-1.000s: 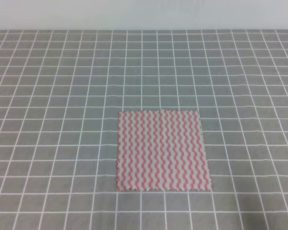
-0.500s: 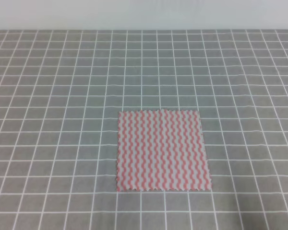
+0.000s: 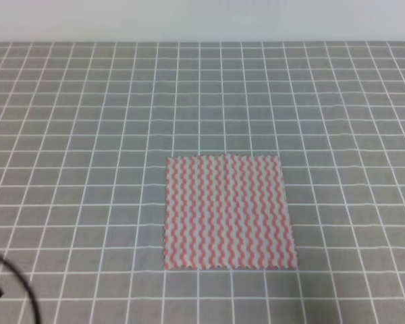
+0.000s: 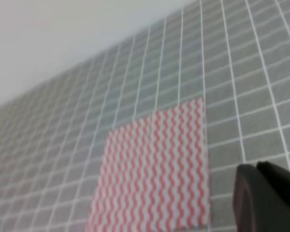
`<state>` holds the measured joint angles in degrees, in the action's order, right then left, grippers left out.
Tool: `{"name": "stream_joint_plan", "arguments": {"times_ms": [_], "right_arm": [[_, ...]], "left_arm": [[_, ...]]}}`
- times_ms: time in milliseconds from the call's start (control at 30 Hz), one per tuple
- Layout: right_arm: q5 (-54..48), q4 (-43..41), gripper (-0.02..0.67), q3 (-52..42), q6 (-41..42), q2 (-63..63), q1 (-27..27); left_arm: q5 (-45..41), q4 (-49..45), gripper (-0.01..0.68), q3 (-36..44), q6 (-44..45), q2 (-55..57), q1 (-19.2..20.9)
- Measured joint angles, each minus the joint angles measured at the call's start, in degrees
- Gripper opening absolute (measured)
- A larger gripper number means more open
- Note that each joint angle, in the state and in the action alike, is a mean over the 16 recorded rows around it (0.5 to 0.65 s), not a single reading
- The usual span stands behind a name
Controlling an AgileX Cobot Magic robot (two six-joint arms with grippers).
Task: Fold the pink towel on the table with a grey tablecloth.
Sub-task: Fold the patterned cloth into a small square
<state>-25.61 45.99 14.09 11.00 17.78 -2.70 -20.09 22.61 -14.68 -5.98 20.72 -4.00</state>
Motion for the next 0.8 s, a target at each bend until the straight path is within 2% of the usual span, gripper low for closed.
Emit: {"name": "stream_joint_plan", "arguments": {"times_ms": [233,467,633,800], "right_arm": [[-6.24,-3.55,-0.017,5.93,0.98,12.09,0.0],[-9.59,2.11,-0.017,8.74,7.7,21.84,-0.32],[-9.57,9.1,-0.017,10.01,13.63,27.79,-2.95],[-6.88,14.79,-0.017,11.2,17.58,33.19,-9.07]], "left_arm": [[-5.54,22.08,-0.004,-5.52,25.64,13.57,0.0],[-7.53,49.76,-0.004,-6.79,55.61,24.18,-0.88],[-7.29,63.44,-0.003,-6.89,70.89,31.08,-4.49],[-5.19,71.14,-0.003,-7.8,79.78,37.23,-10.31]]}}
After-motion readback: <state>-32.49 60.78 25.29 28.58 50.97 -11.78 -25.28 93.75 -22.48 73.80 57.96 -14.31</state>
